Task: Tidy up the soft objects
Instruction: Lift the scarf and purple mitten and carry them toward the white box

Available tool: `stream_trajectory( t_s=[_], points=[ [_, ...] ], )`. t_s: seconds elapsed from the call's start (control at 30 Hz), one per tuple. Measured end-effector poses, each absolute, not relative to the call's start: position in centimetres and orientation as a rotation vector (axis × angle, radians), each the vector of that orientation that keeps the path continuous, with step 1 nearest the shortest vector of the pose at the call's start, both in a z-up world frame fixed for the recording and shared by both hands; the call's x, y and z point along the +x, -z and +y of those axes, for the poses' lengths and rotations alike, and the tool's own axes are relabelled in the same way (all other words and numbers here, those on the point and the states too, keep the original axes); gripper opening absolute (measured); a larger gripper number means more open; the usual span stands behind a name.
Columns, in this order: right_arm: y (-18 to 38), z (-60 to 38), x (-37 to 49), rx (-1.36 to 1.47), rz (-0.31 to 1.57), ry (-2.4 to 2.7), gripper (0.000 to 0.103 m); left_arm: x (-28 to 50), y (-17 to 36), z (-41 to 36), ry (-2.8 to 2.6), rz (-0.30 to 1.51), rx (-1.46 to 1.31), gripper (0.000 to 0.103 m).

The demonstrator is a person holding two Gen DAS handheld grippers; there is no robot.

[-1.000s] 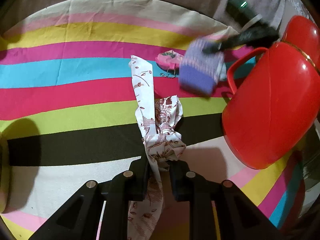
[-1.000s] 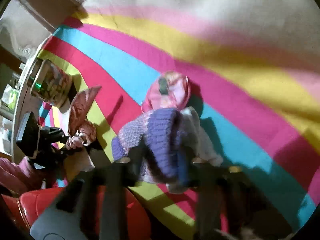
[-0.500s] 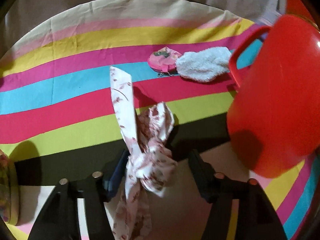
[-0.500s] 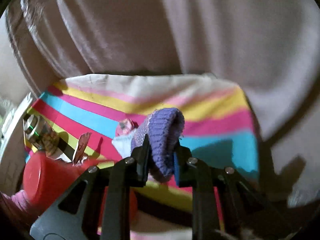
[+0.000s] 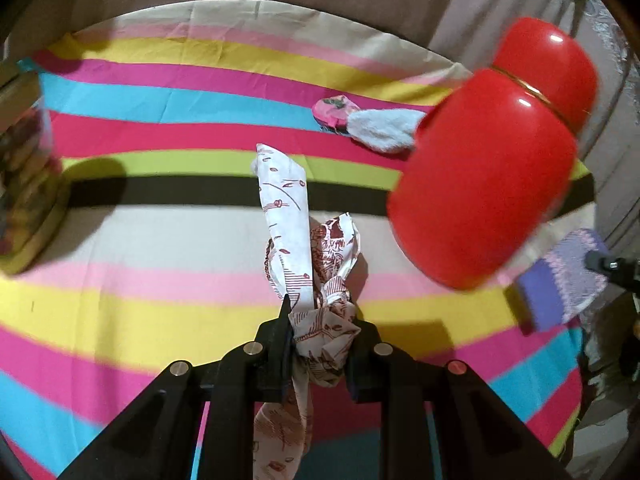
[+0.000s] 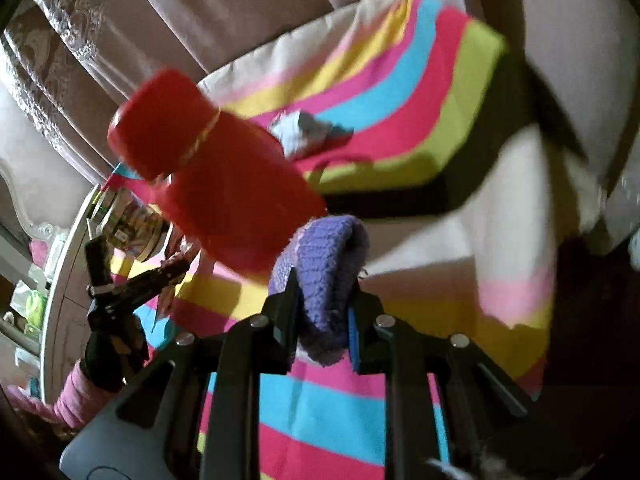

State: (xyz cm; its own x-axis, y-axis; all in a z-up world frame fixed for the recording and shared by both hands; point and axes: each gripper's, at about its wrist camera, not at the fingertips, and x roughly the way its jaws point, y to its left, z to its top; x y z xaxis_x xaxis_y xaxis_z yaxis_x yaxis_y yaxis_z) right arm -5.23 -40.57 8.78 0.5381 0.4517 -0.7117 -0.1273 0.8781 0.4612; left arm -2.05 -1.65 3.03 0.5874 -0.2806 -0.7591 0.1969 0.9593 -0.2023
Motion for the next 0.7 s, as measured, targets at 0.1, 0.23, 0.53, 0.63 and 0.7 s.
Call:
stream_trajectory(
  t_s=[0.1,0.23,0.53,0.63,0.7],
  points=[
    [-8.2,-39.8,-6.5,0.376,0.947,-0.364,0.023,-4.4,-3.7,-1.4,0.283,0.888,-0.087,0.021],
    [-7.8,-38.5,-8.2,0.354,0.945,-0.357,0.023,-6.8,-4.4,-1.1,0.291,0.869,-0.087,0.021],
    [-7.9,-36.3,-9.9,0.327,0.920,-0.379,0.023,-10.7,-5.2,-1.5,0.301,0.834,-0.086,0.021],
    [-8.3,-35.9,-10.7,0.332,0.900,-0.390,0.023,-12.0,-5.4,-1.6,0.292,0.836,-0.069,0.021],
    [-8.3,-35.5,-11.3,0.336,0.894,-0.405,0.023,-12.6,-5.4,-1.6,0.280,0.838,-0.062,0.021]
  ],
)
